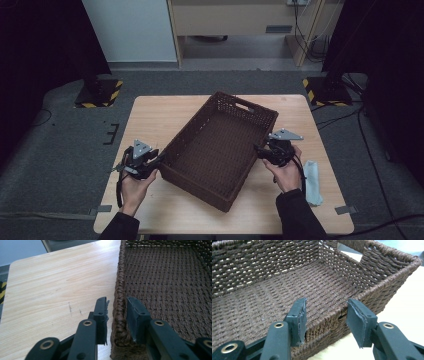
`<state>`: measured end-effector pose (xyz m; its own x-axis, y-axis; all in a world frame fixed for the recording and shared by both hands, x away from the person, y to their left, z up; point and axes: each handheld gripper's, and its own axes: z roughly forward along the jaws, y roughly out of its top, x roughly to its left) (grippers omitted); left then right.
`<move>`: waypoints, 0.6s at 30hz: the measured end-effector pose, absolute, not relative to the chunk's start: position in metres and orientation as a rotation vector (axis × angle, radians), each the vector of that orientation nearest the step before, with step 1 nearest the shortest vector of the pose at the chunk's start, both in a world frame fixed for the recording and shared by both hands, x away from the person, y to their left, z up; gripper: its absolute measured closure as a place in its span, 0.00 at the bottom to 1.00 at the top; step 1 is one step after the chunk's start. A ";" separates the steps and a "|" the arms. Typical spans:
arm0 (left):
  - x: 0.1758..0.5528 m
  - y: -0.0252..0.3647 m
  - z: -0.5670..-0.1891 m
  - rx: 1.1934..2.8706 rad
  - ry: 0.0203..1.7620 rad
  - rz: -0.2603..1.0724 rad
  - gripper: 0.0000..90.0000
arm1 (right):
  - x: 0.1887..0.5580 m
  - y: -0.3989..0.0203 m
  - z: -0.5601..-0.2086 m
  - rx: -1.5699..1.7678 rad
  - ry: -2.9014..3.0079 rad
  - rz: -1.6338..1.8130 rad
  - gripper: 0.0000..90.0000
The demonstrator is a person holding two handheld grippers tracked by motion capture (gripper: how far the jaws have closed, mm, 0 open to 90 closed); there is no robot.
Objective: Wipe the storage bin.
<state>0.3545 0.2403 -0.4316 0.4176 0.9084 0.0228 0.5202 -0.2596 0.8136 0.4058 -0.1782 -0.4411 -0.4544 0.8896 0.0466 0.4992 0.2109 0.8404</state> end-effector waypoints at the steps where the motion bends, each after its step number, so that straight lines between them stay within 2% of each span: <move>1: 0.355 0.240 -0.432 1.916 1.219 0.646 0.78 | 0.404 -0.177 -0.440 1.280 2.040 1.135 0.57; 11: 0.376 0.243 -0.434 1.929 1.244 0.652 0.83 | 0.405 -0.180 -0.435 1.256 1.998 1.106 0.53; 16: 0.385 0.245 -0.435 1.919 1.262 0.645 0.82 | 0.410 -0.186 -0.441 1.290 1.986 1.115 0.51; 18: 0.384 0.245 -0.434 1.920 1.268 0.654 0.80 | 0.408 -0.188 -0.441 1.319 1.991 1.140 0.54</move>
<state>0.3841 0.2449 -0.4338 0.3841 0.9231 0.0188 0.5509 -0.2455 0.7976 0.4076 -0.1881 -0.4407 -0.4125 0.9098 0.0460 0.5001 0.1840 0.8462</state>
